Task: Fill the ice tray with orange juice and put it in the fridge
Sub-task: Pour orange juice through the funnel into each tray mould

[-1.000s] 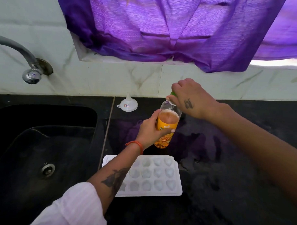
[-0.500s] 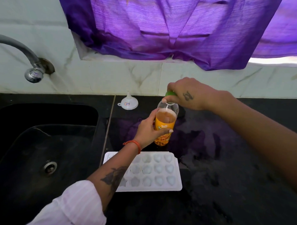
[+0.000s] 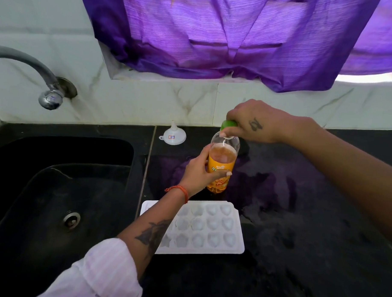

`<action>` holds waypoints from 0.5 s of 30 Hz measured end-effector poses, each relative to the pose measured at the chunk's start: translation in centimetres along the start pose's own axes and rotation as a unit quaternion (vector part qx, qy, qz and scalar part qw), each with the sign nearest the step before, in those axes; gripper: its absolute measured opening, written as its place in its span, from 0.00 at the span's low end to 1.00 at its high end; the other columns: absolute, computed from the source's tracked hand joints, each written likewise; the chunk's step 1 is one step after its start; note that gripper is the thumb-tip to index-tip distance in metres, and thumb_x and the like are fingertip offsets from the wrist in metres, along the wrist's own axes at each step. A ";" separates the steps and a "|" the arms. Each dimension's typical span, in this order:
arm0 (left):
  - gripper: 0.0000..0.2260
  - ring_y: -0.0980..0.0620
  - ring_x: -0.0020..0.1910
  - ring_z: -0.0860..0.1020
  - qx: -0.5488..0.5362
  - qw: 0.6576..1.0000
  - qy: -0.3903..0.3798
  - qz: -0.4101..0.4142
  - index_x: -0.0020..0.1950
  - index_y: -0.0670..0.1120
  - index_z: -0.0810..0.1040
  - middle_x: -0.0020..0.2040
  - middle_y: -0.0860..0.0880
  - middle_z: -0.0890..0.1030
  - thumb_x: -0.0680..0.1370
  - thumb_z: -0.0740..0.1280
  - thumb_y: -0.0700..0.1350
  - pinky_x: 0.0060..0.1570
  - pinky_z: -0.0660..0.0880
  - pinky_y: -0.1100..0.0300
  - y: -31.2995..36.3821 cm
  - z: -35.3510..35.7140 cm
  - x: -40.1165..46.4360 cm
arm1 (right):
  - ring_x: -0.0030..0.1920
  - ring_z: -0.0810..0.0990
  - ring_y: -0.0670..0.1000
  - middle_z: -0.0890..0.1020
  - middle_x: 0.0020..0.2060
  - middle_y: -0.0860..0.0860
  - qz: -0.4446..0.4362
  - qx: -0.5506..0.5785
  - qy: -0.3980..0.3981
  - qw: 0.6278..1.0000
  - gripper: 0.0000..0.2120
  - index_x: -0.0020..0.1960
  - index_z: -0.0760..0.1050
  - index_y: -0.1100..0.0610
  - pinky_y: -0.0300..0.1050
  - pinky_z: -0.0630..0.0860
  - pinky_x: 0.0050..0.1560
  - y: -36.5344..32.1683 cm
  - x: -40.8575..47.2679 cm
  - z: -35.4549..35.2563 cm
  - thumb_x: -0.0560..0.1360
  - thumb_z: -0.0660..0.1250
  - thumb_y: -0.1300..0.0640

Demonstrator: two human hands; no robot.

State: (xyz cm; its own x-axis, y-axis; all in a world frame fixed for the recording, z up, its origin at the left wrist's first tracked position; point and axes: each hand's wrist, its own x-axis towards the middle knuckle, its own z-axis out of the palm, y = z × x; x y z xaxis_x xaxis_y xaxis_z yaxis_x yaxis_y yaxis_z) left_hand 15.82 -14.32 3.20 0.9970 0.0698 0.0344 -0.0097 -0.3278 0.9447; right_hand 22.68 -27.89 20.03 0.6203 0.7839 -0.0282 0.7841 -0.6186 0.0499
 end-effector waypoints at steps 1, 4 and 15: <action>0.33 0.50 0.59 0.78 -0.001 1.000 -0.001 0.001 0.70 0.53 0.64 0.59 0.51 0.78 0.68 0.76 0.48 0.57 0.77 0.54 0.1 0.0 0.0 | 0.40 0.74 0.51 0.79 0.43 0.56 -0.011 -0.018 -0.002 1.000 0.21 0.53 0.76 0.61 0.43 0.70 0.42 -0.1 0.1 0.0 0.78 0.58 0.44; 0.34 0.50 0.60 0.77 -0.002 1.000 -0.005 0.002 0.70 0.53 0.64 0.60 0.51 0.77 0.69 0.76 0.48 0.57 0.77 0.55 0.1 0.0 0.0 | 0.48 0.76 0.53 0.79 0.50 0.57 -0.035 -0.022 -0.013 0.999 0.19 0.61 0.75 0.60 0.46 0.73 0.50 -0.2 0.0 -0.5 0.79 0.59 0.47; 0.34 0.51 0.60 0.76 -0.007 1.000 -0.006 0.004 0.71 0.53 0.63 0.61 0.51 0.77 0.69 0.75 0.48 0.58 0.76 0.55 0.1 0.0 0.0 | 0.45 0.76 0.53 0.76 0.45 0.54 -0.018 -0.035 0.004 0.999 0.20 0.58 0.75 0.61 0.44 0.72 0.46 -1.0 0.3 0.1 0.79 0.59 0.46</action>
State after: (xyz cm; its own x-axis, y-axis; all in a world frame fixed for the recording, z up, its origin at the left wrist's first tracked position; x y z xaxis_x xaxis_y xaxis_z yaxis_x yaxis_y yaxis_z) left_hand 15.81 -14.35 3.35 0.9977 0.0558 0.0376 -0.0182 -0.3148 0.9490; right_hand 22.10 -27.08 19.85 0.5912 0.8062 -0.0233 0.8024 -0.5850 0.1184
